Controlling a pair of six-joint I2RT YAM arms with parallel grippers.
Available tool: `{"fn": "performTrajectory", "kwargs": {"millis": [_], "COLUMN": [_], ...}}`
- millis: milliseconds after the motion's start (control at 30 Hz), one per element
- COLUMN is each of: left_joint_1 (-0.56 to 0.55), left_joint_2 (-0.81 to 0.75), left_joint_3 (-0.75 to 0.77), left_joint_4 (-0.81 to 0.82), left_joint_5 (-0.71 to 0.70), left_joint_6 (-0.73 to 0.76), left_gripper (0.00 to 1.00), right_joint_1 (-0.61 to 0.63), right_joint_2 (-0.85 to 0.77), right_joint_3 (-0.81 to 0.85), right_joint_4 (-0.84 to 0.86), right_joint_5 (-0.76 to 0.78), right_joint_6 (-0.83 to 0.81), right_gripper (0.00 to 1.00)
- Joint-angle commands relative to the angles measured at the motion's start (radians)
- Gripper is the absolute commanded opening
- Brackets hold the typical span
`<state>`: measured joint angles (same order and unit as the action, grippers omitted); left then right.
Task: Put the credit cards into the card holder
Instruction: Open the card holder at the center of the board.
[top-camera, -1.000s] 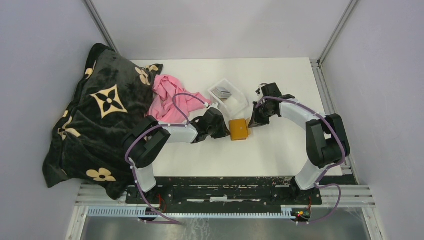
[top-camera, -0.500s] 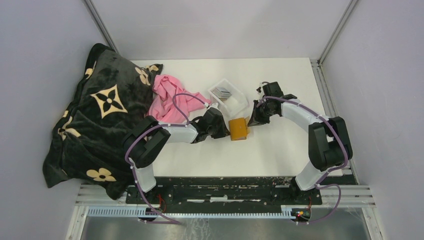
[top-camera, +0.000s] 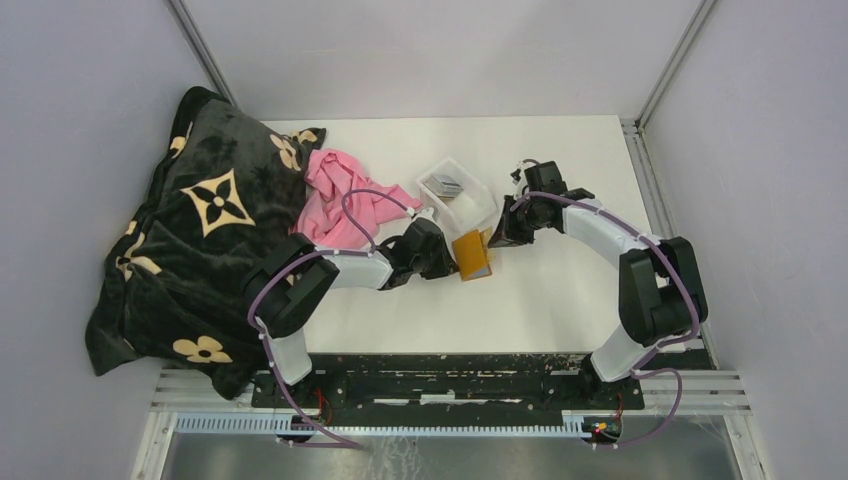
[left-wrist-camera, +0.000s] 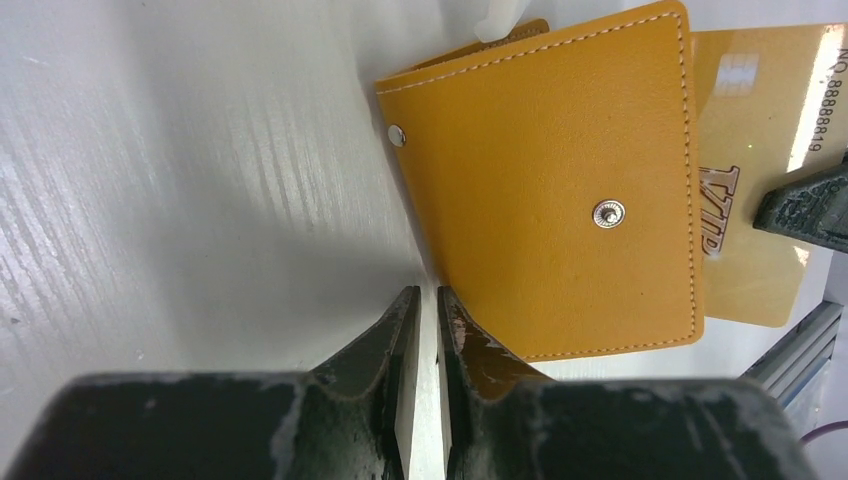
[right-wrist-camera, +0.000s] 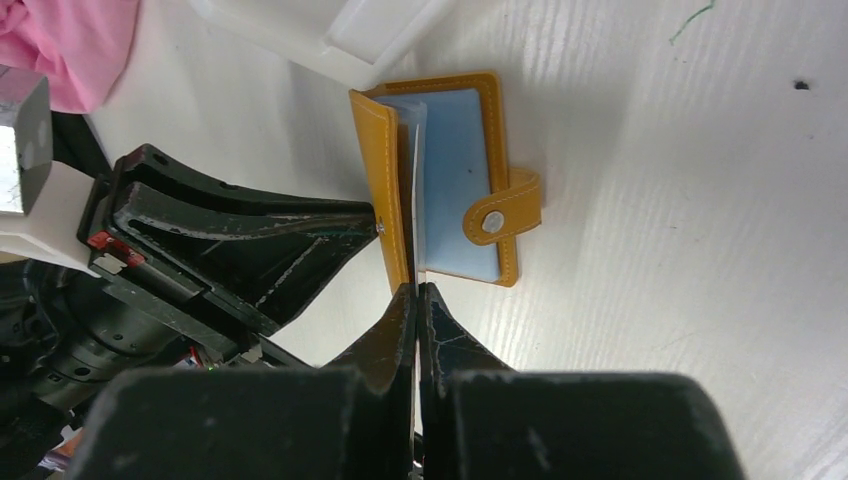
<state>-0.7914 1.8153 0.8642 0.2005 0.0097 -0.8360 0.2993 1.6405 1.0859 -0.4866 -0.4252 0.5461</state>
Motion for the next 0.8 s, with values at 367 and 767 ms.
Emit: {"fn": "performTrajectory", "kwargs": {"millis": [367, 767], "left_joint_1": [0.001, 0.0], "left_joint_2": [-0.001, -0.031], "left_joint_3": [-0.129, -0.185], "left_joint_4": [-0.22, -0.217], "left_joint_5": [-0.025, -0.023], "left_joint_6": [0.056, 0.05], "left_gripper": [0.2, 0.19], "right_joint_1": [0.129, 0.208], "right_joint_2": [-0.001, 0.067], "right_joint_3": [0.045, 0.067], "right_joint_4": [0.106, 0.1], "right_joint_5": [-0.022, 0.027], "right_joint_6": [0.066, 0.043], "right_gripper": [0.01, 0.01]}}
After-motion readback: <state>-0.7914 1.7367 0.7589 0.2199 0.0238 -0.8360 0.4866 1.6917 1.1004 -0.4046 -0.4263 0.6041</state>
